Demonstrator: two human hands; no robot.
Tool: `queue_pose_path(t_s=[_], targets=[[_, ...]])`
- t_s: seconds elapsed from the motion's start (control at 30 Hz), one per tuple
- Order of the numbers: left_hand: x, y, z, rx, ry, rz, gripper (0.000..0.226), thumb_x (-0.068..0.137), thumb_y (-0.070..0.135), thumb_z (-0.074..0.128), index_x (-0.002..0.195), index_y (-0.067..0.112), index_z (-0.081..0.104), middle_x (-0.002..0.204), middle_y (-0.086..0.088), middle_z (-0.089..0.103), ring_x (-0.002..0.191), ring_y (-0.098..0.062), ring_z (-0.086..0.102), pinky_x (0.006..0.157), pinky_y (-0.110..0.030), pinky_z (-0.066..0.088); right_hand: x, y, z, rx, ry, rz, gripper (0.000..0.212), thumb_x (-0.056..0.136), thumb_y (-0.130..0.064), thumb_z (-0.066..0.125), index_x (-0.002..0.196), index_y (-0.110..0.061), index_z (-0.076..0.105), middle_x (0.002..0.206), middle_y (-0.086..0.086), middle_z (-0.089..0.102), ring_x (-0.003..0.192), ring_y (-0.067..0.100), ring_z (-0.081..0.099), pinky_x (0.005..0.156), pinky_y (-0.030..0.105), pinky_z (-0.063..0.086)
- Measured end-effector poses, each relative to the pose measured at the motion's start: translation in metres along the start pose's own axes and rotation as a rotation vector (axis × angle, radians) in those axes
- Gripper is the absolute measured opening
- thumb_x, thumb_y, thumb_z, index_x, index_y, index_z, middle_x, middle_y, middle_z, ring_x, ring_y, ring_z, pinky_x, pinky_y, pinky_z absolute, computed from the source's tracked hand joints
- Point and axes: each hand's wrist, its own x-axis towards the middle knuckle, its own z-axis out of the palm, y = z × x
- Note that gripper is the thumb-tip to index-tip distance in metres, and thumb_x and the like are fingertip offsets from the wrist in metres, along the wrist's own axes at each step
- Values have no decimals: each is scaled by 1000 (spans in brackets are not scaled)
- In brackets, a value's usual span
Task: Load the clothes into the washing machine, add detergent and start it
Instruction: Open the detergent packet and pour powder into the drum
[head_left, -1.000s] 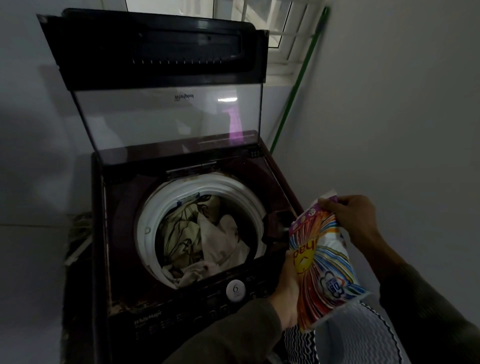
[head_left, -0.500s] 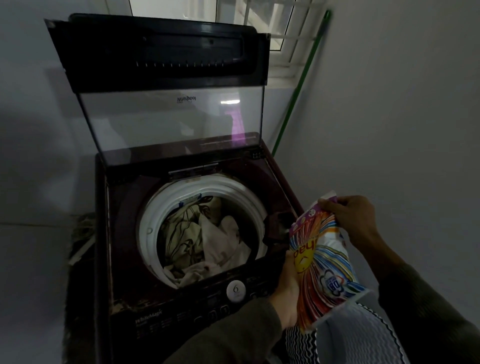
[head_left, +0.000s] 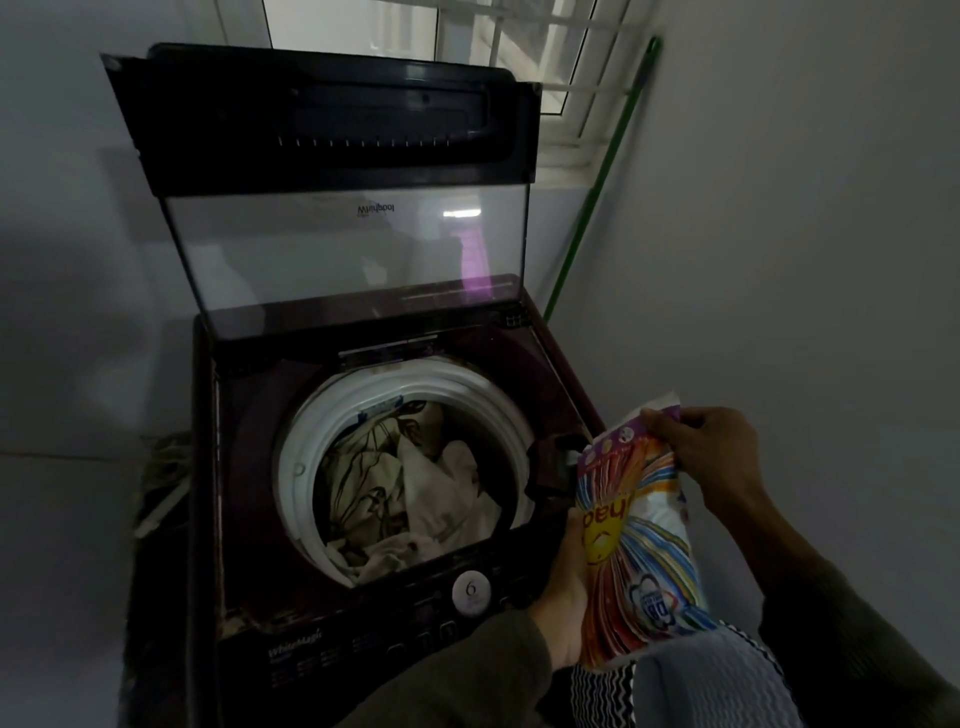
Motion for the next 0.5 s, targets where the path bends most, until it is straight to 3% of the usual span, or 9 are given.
queue_pose_path(t_s=[0.07, 0.17, 0.23, 0.33, 0.5], targets=[[1, -4, -4, -2, 7, -14, 68, 95, 66, 21, 104, 16, 66, 80, -7, 76, 71, -22, 74, 58, -27, 57, -9, 1, -2, 11, 7, -4, 17, 83, -31, 76, 67, -27, 73, 61, 0, 71, 57, 18, 70, 66, 41, 62], [-1, -11, -9, -36, 24, 10, 75, 84, 75, 37, 120, 16, 66, 109, -12, 73, 99, -30, 71, 85, -39, 57, -22, 3, -7, 10, 16, -10, 13, 83, -31, 75, 72, -25, 75, 62, 0, 72, 57, 18, 70, 65, 44, 61], [4, -16, -14, -6, 84, 43, 73, 78, 77, 46, 122, 22, 66, 116, -11, 71, 107, -32, 67, 96, -45, 52, -30, 3, -11, 21, 37, -5, 13, 83, -30, 75, 81, -18, 78, 63, 1, 72, 58, 18, 70, 66, 46, 61], [9, -19, -20, 69, 114, 100, 60, 82, 73, 42, 111, 28, 69, 109, -6, 74, 103, -27, 69, 86, -38, 55, -41, 4, -18, 20, 80, -4, 17, 82, -31, 76, 87, -14, 79, 63, 1, 72, 59, 17, 69, 66, 47, 61], [4, -20, -24, 227, 102, 178, 50, 93, 67, 31, 99, 37, 71, 101, 5, 75, 99, -15, 69, 87, -30, 53, -60, 3, -31, 56, 108, -37, 14, 81, -31, 77, 68, -33, 71, 56, -8, 70, 57, 16, 69, 62, 43, 59]])
